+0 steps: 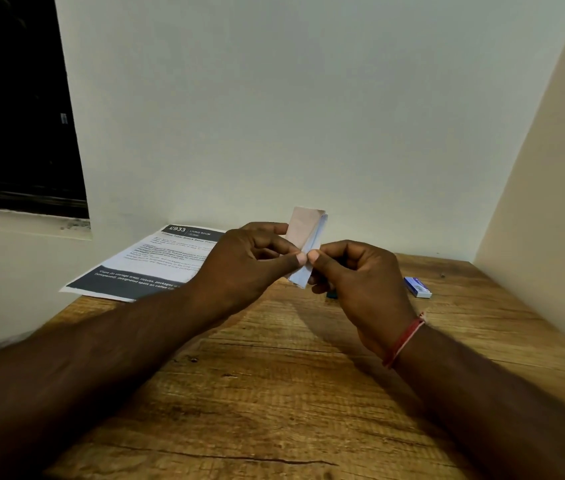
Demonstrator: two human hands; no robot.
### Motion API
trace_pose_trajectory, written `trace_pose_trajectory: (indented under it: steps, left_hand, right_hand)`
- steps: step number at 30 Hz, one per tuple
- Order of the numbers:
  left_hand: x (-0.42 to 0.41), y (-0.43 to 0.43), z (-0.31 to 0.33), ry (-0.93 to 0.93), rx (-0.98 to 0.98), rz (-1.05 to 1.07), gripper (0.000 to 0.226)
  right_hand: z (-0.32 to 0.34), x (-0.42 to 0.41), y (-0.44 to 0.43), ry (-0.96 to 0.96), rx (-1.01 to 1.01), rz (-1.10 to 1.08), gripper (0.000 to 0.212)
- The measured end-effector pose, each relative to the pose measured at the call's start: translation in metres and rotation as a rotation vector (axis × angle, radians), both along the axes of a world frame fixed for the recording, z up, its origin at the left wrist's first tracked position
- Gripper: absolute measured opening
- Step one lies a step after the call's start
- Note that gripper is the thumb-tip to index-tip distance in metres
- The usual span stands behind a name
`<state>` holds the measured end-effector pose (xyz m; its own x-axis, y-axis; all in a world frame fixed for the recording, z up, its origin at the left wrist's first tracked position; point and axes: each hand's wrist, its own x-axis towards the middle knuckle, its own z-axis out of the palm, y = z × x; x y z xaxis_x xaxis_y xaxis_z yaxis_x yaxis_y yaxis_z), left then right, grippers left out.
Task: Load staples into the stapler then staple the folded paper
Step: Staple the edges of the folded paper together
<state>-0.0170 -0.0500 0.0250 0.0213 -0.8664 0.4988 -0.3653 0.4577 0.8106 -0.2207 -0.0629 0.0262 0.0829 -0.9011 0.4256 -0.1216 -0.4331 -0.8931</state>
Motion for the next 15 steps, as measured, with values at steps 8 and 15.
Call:
trace_pose_trajectory:
  steps: [8, 15]
  left_hand:
    - [-0.0011, -0.0020, -0.0031, -0.051, -0.025, 0.082, 0.007]
    - [-0.0003, -0.0085, -0.0075, 0.149, 0.117, 0.006, 0.005]
  right_hand:
    - [-0.0004, -0.0002, 0.0003, 0.030, 0.046, 0.017, 0.006]
    - [-0.0022, -0.0001, -0.0044, 0.173, 0.105, 0.071, 0.014]
